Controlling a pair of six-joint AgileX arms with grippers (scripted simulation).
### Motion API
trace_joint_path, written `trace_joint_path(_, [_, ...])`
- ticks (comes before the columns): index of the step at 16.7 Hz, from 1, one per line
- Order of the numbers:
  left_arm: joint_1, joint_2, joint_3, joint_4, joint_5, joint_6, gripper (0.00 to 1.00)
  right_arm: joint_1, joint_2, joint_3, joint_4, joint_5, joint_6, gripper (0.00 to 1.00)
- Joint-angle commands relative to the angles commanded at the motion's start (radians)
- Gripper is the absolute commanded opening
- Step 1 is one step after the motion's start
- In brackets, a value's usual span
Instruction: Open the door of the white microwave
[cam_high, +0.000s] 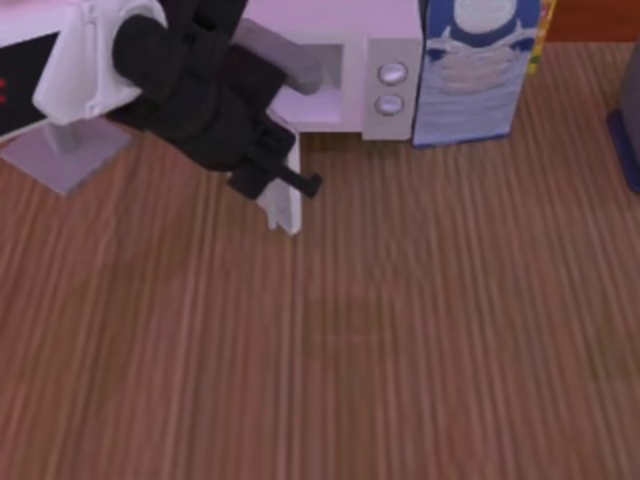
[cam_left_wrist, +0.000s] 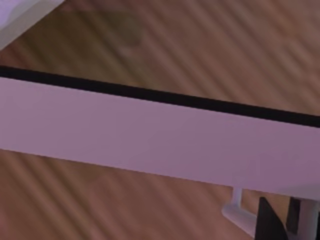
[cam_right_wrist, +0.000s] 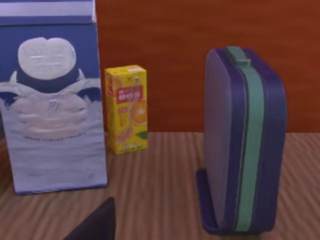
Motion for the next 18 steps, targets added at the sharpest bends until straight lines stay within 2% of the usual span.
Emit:
trace_joint_path(6, [0.002, -0.003, -0.006, -0.003, 0.014, 0.012, 0.00, 0.000, 0.000, 0.000, 0.000, 0.000, 0.000, 1.00])
trace_joint_path(12, [0.058, -0.043, -0.045, -0.019, 0.084, 0.152, 0.00, 0.000, 0.000, 0.000, 0.000, 0.000, 0.000, 1.00])
trace_joint_path(18, [0.062, -0.044, -0.049, -0.022, 0.088, 0.162, 0.00, 0.000, 0.000, 0.000, 0.000, 0.000, 0.000, 1.00])
